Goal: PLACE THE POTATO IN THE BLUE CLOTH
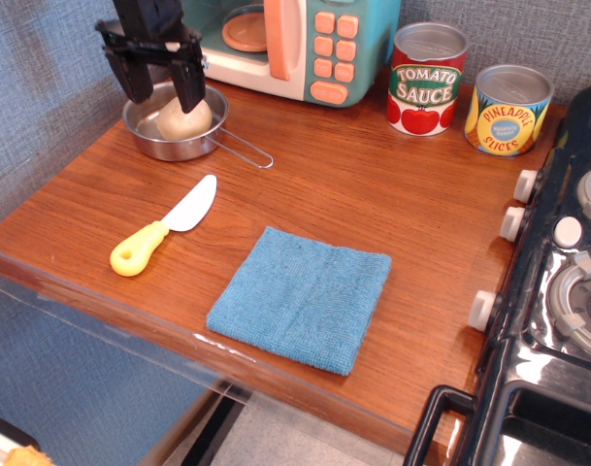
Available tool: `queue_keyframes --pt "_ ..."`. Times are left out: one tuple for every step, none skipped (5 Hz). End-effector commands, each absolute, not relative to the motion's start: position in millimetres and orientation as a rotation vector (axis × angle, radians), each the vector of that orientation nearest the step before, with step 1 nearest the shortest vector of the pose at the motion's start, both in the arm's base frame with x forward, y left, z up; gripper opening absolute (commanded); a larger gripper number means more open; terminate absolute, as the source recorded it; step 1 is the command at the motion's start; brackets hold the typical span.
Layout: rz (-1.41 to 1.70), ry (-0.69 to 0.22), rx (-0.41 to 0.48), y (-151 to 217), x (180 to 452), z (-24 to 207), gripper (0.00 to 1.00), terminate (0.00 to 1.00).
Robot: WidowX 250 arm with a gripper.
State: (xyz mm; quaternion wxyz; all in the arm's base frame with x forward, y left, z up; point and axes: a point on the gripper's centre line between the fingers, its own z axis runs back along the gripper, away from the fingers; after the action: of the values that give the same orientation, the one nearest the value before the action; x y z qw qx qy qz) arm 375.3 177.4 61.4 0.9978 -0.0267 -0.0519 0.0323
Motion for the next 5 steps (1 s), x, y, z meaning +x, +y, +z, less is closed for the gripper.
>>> queue_keyframes --pt "0.087 -0.152 0.028 198.1 407.2 67.7 1.0 0.0" --pt "0.07 -0.149 0.018 186.9 410.0 62.7 1.0 0.0" --pt "0.072 -0.148 0.022 178.1 412.8 60.0 1.0 0.0" --pt "0.087 -0.119 0.025 176.5 413.6 49.4 1.0 0.0" --pt "0.106 -0.097 0.031 177.5 411.7 41.9 1.0 0.0"
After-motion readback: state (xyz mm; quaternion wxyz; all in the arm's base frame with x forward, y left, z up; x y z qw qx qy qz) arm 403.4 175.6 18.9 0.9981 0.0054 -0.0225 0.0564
